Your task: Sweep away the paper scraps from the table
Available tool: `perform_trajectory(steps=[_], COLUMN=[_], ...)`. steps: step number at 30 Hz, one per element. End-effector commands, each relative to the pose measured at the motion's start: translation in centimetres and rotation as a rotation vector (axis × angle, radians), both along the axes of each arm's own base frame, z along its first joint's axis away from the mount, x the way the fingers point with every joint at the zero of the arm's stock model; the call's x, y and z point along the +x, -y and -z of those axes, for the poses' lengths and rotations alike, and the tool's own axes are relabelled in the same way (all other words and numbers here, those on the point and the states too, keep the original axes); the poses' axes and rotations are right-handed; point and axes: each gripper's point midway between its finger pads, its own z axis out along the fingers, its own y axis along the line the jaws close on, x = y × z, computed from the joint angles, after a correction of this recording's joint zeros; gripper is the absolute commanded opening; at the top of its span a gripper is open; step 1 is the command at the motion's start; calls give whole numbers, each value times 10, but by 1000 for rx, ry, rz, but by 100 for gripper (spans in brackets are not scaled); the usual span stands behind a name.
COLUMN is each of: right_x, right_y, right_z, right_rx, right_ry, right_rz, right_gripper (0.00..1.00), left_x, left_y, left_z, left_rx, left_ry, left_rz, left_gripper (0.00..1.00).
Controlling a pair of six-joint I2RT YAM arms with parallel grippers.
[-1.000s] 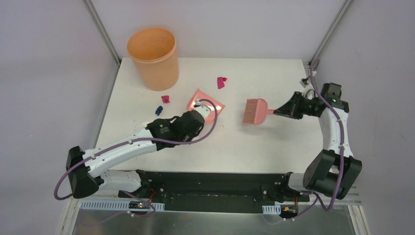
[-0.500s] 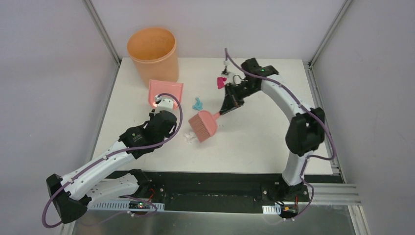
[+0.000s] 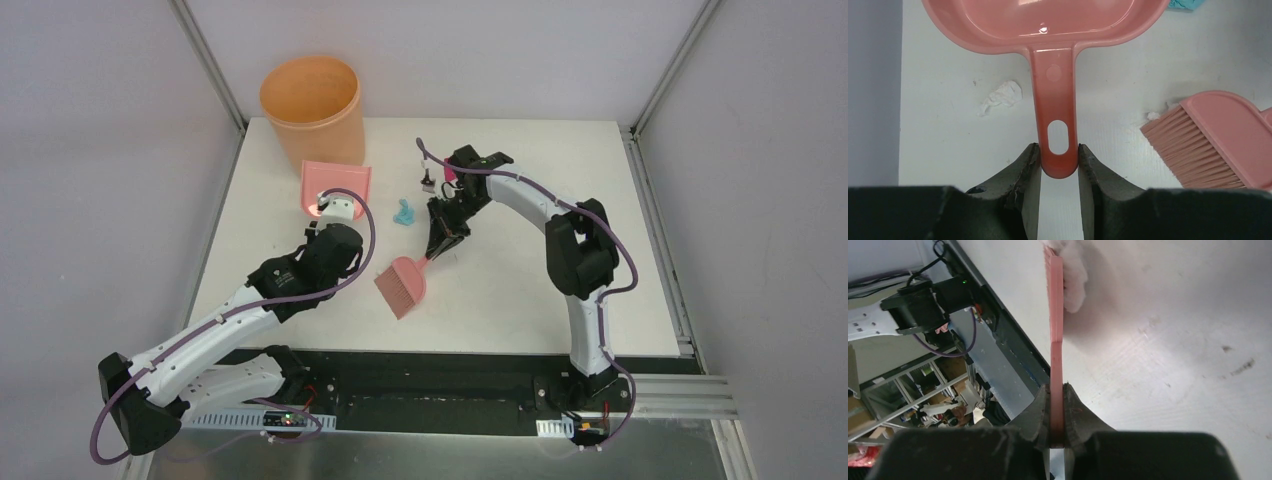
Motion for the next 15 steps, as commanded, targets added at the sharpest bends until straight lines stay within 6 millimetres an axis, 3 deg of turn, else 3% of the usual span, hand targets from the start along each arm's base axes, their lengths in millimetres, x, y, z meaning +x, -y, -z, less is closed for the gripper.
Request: perform_trajectory(steps=[1, 5, 8, 11, 15], right_x=[15, 31, 33, 19, 2], right_y=[37, 105, 143, 138, 98], right_z=[-16, -16, -34, -61, -106], right_rx=[-94, -250, -213, -76, 203], right_ry=[133, 265, 267, 279, 219], right_rz=[144, 294, 391, 330, 245], right_gripper=[0, 0, 0, 0, 0], left_x=[8, 10, 10, 11, 13], left_y=[6, 7, 10, 12, 12], left_z=[-6, -3, 0, 1, 2], left_rx=[-37, -32, -29, -29, -31], left_ry=[32, 16, 5, -2, -5], left_rz=[-2, 6, 19, 29, 26], left_gripper=[0, 0, 0, 0, 0])
